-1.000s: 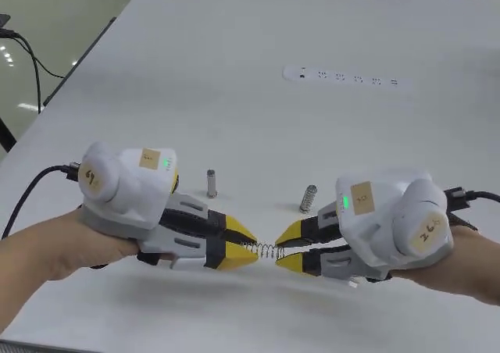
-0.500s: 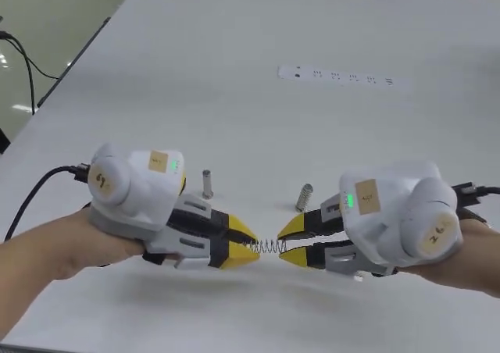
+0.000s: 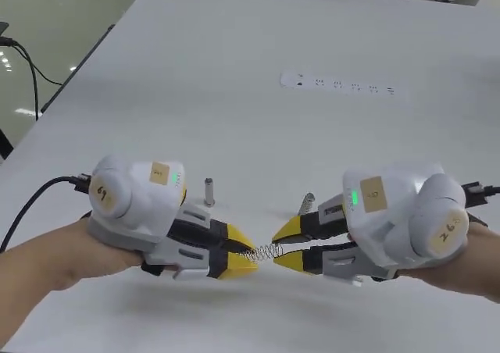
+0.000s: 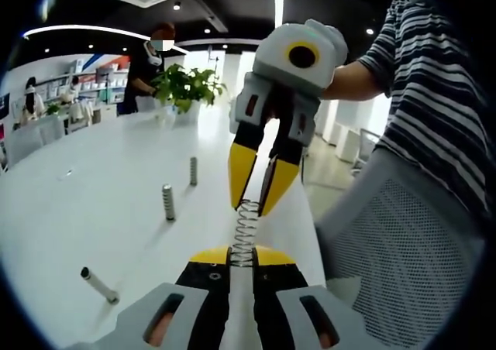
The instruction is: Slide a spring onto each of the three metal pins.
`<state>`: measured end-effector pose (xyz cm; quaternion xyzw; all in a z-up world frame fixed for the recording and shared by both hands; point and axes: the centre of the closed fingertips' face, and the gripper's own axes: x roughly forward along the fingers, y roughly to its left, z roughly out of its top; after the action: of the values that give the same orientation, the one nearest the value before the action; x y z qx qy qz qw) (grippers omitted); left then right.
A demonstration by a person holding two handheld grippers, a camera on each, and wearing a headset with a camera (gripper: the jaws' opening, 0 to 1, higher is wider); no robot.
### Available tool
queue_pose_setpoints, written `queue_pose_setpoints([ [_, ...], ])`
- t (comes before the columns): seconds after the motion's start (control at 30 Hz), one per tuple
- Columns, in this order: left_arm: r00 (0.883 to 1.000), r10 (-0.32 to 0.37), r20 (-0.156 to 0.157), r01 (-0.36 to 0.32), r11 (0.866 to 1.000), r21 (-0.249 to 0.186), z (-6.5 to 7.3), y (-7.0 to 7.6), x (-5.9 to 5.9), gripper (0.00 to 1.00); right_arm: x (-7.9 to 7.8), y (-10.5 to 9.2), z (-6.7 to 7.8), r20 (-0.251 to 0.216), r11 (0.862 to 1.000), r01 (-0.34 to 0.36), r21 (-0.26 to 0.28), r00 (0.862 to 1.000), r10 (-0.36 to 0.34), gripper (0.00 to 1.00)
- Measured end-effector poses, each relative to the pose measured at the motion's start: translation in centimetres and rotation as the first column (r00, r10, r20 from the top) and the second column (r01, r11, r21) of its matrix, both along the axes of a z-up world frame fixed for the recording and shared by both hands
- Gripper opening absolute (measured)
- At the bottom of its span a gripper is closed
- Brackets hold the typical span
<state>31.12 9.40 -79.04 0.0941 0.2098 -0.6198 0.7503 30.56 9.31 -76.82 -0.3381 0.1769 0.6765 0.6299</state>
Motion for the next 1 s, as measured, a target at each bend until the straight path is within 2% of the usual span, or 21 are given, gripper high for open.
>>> queue_pose_setpoints([
  [0.17,1.0,0.002,0.004,-0.002,1.0,0.009,-0.2,0.0,0.1,0.03,-0.2,0.6,0.4,-0.011,1.0,-0.003,0.024,1.0,0.004,0.07],
  [0.43,1.0,0.001,0.011,-0.001,1.0,0.01,-0.3,-0.4,0.1,0.03,-0.4,2.1,1.5,-0.05,0.995,0.013,0.099,0.999,-0.008,0.07],
  [0.77,1.0,-0.006,0.018,0.006,1.0,0.017,-0.3,-0.9,-0.1,0.02,-0.6,2.7,1.6,-0.013,0.994,-0.004,0.112,1.0,0.005,0.07],
  [1.0,1.0,-0.003,0.017,0.003,1.0,0.024,-0.2,-0.5,-0.1,0.03,-0.6,2.8,1.7,0.012,0.993,-0.011,0.114,1.0,0.01,0.07],
])
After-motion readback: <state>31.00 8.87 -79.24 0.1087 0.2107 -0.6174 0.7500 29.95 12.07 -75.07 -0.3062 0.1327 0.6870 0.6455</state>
